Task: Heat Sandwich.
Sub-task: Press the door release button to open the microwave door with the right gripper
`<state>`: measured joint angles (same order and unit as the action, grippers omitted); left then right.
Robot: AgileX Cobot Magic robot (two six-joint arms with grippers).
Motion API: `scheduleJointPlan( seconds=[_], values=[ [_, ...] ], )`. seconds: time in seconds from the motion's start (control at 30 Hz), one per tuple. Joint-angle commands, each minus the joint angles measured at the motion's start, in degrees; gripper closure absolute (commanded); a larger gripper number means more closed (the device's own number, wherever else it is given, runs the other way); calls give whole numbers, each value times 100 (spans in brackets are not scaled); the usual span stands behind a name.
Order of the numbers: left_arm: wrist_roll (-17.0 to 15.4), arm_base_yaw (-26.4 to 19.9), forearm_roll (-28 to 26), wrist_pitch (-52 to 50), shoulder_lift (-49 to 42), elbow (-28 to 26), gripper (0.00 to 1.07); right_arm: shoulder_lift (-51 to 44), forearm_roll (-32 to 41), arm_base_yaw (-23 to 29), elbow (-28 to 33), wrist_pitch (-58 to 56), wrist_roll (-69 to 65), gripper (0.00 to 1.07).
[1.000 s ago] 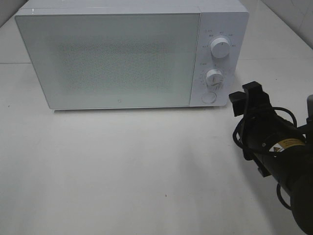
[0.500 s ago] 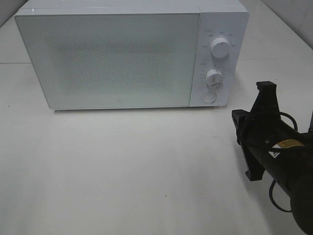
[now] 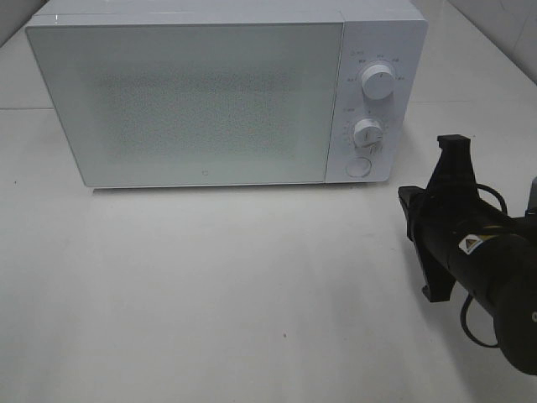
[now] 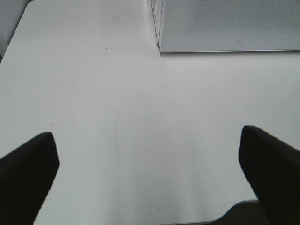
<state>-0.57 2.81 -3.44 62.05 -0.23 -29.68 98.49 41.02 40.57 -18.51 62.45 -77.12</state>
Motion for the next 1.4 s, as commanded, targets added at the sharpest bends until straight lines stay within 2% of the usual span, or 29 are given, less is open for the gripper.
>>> scheduleJointPlan(
  seconds=[0.03,0.13,0.4,0.87,1.4],
  values=[
    [0,-23,-52,-74,-97,6,6,11,-378,-189,-166,-189,80,107],
    [0,-23,-52,-74,-97,6,6,241,-802,-430,-464,-395,-143,107],
    [0,-23,-52,-74,-97,6,6,894,-1283,-751,-1049,-590,-590,107],
    [0,-23,-52,-74,-97,6,6,1581,-1513,-1066,-1925,-1003,-607,107],
    [0,-23,-52,-74,-97,6,6,2103,-1266,-1261,-2624,-1094,-378,107]
  ],
)
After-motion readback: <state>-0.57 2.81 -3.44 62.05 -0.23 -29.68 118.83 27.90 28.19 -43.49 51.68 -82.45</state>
